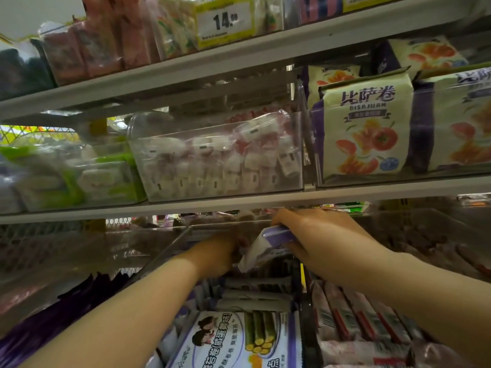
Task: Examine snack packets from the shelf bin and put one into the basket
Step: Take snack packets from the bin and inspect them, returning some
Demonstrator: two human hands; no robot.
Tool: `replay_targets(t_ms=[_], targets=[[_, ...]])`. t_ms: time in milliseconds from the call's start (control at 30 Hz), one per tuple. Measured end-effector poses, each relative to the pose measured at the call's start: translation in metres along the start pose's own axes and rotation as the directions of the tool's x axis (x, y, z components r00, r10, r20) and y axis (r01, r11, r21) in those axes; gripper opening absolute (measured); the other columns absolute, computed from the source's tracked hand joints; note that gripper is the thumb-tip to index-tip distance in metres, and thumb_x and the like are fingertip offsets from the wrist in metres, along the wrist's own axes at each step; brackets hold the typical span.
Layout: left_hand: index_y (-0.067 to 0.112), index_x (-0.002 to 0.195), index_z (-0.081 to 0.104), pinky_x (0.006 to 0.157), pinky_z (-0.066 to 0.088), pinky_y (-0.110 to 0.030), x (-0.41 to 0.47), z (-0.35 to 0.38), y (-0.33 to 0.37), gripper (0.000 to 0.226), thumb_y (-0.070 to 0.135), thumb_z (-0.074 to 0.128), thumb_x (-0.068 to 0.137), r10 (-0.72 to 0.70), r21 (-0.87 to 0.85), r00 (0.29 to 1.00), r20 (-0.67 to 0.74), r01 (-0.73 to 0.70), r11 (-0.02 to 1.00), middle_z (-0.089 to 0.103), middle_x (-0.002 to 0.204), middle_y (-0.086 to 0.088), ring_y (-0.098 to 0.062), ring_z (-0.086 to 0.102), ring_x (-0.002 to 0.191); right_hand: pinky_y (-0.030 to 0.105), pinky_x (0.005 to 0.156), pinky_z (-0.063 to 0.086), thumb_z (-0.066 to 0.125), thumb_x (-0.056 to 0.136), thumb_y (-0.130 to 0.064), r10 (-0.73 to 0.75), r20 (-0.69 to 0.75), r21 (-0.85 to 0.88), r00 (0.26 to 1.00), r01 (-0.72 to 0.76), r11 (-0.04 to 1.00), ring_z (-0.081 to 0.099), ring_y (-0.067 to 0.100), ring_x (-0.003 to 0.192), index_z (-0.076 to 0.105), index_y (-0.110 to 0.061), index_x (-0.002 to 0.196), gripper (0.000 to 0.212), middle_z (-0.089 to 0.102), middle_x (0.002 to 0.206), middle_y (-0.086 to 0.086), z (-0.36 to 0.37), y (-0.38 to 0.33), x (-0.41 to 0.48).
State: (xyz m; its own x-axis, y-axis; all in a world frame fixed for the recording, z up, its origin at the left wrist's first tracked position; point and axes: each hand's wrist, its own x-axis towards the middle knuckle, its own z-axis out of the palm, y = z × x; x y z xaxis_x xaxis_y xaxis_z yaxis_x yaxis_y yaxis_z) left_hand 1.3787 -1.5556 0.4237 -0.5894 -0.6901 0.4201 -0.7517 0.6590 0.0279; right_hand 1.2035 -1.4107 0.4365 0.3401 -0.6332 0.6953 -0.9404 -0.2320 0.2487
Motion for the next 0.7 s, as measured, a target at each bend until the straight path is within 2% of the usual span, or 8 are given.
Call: replay_targets(t_ms=[67, 133, 233, 300, 367, 467, 600, 700], targets=[[0.01, 0.135, 0.05, 0.093, 0.039, -0.025, -0.003, -0.008, -0.003, 0.04, 0.014, 0.055, 0.095, -0.026, -0.044, 0.999, -0.03, 0.025, 0.999, 0.056, 0.134, -0.012, -0.027, 0.053, 0.122, 0.031, 0.068, 0.039, 0.055, 0.091, -0.026, 0.025, 0.044, -0.061, 0.999, -0.023, 0.998, 0.06, 0.024, 0.096, 0.041, -0.035, 0.117, 0.03, 0.061, 0.111, -0.005, 0.007, -0.004, 0.011], [0.01, 0.125, 0.057, 0.093, 0.041, -0.027, -0.007, -0.018, -0.006, 0.033, 0.012, 0.058, 0.091, -0.038, -0.069, 0.992, -0.121, 0.029, 0.997, 0.058, 0.128, -0.011, -0.028, 0.055, 0.118, 0.034, 0.071, 0.044, 0.055, 0.092, -0.024, 0.067, 0.083, -0.114, 0.994, -0.057, 0.992, 0.062, 0.027, 0.097, 0.044, -0.031, 0.116, 0.027, 0.063, 0.111, 0.0, 0.013, -0.006, 0.02], [0.018, 0.088, 0.062, 0.071, 0.038, -0.025, -0.017, -0.025, -0.009, 0.007, 0.013, 0.059, 0.085, -0.016, -0.015, 0.961, -0.275, 0.012, 1.0, 0.066, 0.099, -0.007, -0.025, 0.06, 0.096, 0.031, 0.068, 0.04, 0.052, 0.092, -0.023, 0.071, 0.075, -0.165, 0.995, -0.058, 0.985, 0.063, 0.029, 0.096, 0.048, -0.028, 0.115, 0.024, 0.064, 0.109, 0.003, 0.021, -0.007, 0.027], [0.026, 0.072, 0.059, 0.067, 0.037, -0.023, -0.024, -0.021, -0.006, 0.014, 0.017, 0.058, 0.084, 0.003, 0.038, 0.987, -0.162, 0.003, 0.999, 0.064, 0.081, 0.004, -0.019, 0.061, 0.083, 0.031, 0.07, 0.044, 0.05, 0.092, -0.022, 0.063, 0.063, -0.175, 0.996, -0.051, 0.983, 0.063, 0.029, 0.096, 0.049, -0.026, 0.117, 0.025, 0.065, 0.109, 0.004, 0.025, -0.005, 0.029], [0.029, 0.084, 0.069, 0.072, 0.044, -0.022, -0.028, -0.009, -0.001, 0.016, 0.019, 0.057, 0.086, 0.031, 0.056, 0.999, 0.028, -0.033, 0.998, 0.068, 0.088, 0.008, -0.015, 0.064, 0.087, 0.034, 0.076, 0.051, 0.049, 0.091, -0.023, 0.066, 0.054, -0.172, 0.996, -0.056, 0.984, 0.063, 0.028, 0.097, 0.05, -0.025, 0.12, 0.029, 0.065, 0.11, 0.004, 0.027, -0.005, 0.031], [0.03, 0.121, 0.064, 0.093, 0.05, -0.033, -0.028, 0.006, 0.008, 0.033, 0.02, 0.053, 0.091, 0.119, 0.108, 0.985, 0.128, -0.133, 0.985, 0.066, 0.123, 0.003, -0.019, 0.061, 0.11, 0.034, 0.077, 0.052, 0.05, 0.091, -0.025, 0.075, 0.042, -0.146, 0.996, -0.068, 0.987, 0.063, 0.027, 0.097, 0.051, -0.027, 0.12, 0.029, 0.064, 0.112, 0.002, 0.026, -0.005, 0.031], [0.024, 0.129, 0.056, 0.093, 0.05, -0.04, -0.018, 0.016, 0.015, 0.033, 0.021, 0.047, 0.098, 0.152, 0.296, 0.969, 0.196, -0.206, 0.933, 0.061, 0.129, -0.008, -0.029, 0.059, 0.114, 0.033, 0.074, 0.049, 0.049, 0.093, -0.027, 0.075, -0.054, -0.106, 0.996, -0.081, 0.991, 0.063, 0.027, 0.095, 0.05, -0.027, 0.12, 0.027, 0.065, 0.113, 0.0, 0.027, -0.006, 0.026], [0.021, 0.134, 0.053, 0.095, 0.049, -0.041, -0.012, 0.018, 0.018, 0.036, 0.016, 0.046, 0.1, 0.128, 0.333, 0.96, 0.249, -0.209, 0.92, 0.059, 0.131, -0.009, -0.029, 0.059, 0.115, 0.035, 0.076, 0.051, 0.049, 0.094, -0.029, 0.07, -0.067, -0.099, 0.995, -0.076, 0.992, 0.063, 0.027, 0.097, 0.044, -0.027, 0.125, 0.031, 0.062, 0.117, -0.001, 0.028, -0.01, 0.024]])
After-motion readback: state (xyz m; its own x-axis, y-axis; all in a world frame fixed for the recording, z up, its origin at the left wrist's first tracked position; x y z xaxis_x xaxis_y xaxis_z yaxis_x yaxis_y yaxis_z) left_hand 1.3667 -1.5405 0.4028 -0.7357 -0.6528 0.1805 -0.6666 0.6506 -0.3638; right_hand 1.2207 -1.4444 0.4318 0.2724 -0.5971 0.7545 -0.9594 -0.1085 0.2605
